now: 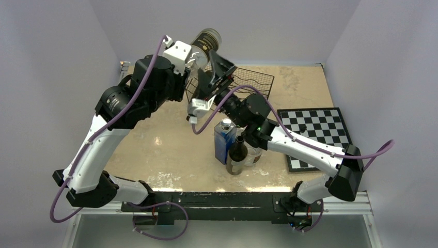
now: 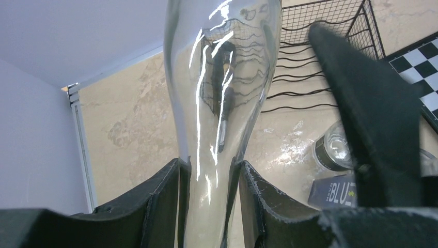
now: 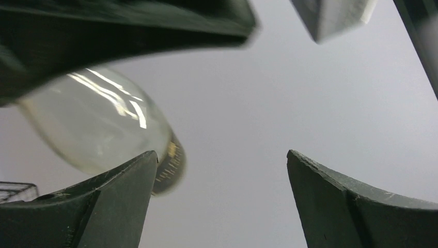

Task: Put the wine bottle on the wine rack

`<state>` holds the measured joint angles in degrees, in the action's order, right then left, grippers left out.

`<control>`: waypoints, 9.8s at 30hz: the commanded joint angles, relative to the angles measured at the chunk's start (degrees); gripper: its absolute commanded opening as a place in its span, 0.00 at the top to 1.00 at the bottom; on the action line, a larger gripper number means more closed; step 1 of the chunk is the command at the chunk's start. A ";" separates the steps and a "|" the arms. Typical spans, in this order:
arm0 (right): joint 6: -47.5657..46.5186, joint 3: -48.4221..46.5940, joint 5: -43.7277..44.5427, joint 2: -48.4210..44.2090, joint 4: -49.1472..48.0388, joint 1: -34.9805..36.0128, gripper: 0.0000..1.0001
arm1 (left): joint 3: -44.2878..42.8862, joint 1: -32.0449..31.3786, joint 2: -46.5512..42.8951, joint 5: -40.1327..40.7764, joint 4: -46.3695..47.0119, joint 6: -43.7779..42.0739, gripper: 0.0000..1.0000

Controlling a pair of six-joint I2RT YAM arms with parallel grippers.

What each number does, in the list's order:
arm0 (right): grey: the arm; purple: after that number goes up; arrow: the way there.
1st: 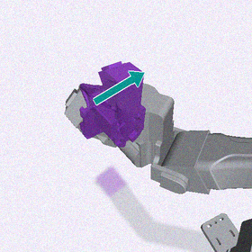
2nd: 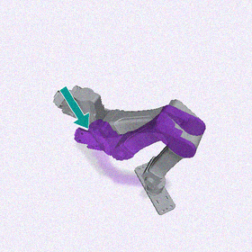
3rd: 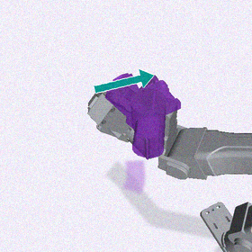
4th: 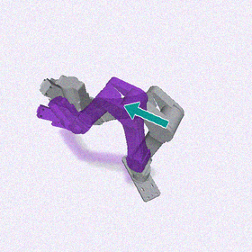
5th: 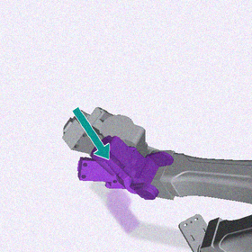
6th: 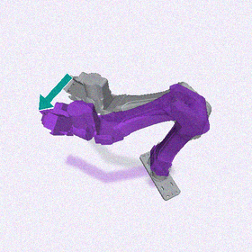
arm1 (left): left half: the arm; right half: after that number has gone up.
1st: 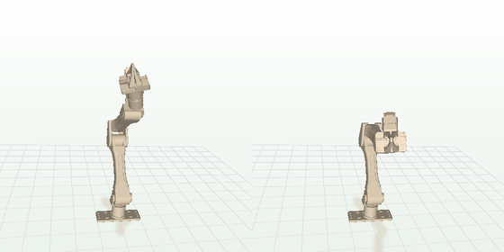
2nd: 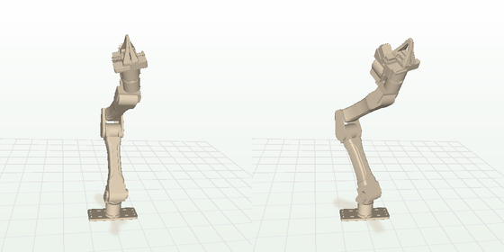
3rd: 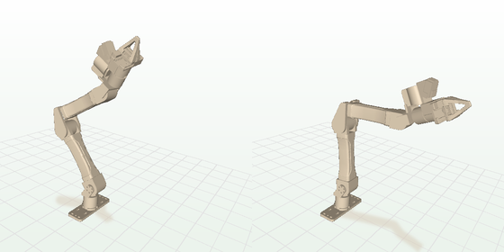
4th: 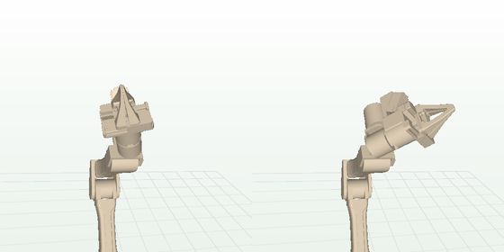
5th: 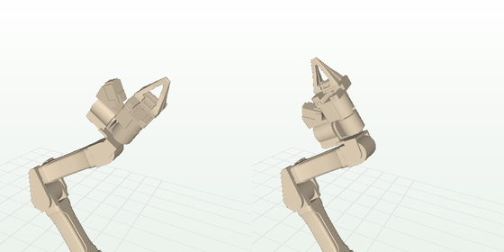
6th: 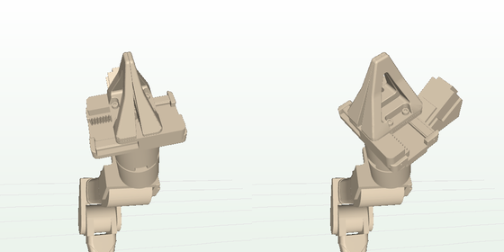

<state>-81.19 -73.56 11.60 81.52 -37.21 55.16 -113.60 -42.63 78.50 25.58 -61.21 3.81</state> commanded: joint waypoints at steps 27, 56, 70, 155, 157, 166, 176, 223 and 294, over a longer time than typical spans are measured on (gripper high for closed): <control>74.69 3.07 11.49 -30.88 47.00 -14.99 0.01 | 37.41 16.34 2.04 -15.20 66.89 6.55 1.00; 75.74 1.45 9.94 -26.78 49.19 -15.11 0.01 | 60.66 17.78 0.83 -17.76 70.86 7.72 1.00; 75.47 1.40 9.93 -26.47 49.27 -15.08 0.01 | 51.30 18.52 11.42 -19.65 71.68 3.95 1.00; 86.35 -2.67 -17.19 -29.08 70.25 -15.04 0.01 | 55.54 -1.48 -20.32 -41.35 47.80 2.38 0.01; 86.37 -2.48 -16.16 -29.34 70.18 -15.09 0.01 | 57.62 -2.36 -20.32 -41.62 50.68 3.64 0.01; 86.37 -1.76 -13.33 -29.92 70.37 -15.08 0.01 | 62.66 -5.76 -20.38 -37.05 58.56 8.65 0.04; 85.24 -2.17 -12.28 -28.80 70.12 -15.08 0.01 | 67.14 -11.08 -19.96 -23.24 66.01 13.10 0.10; 85.95 -1.00 -26.23 -27.33 60.68 -15.13 0.01 | 54.76 -20.28 -24.66 5.27 56.02 0.93 1.00; 85.84 8.26 -23.41 -3.88 10.70 -2.91 0.01 | 8.71 -18.80 -17.17 7.20 39.81 -7.30 1.00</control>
<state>5.56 -65.32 -11.53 77.08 -24.84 52.18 -100.22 -61.19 63.88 32.23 -34.83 -1.26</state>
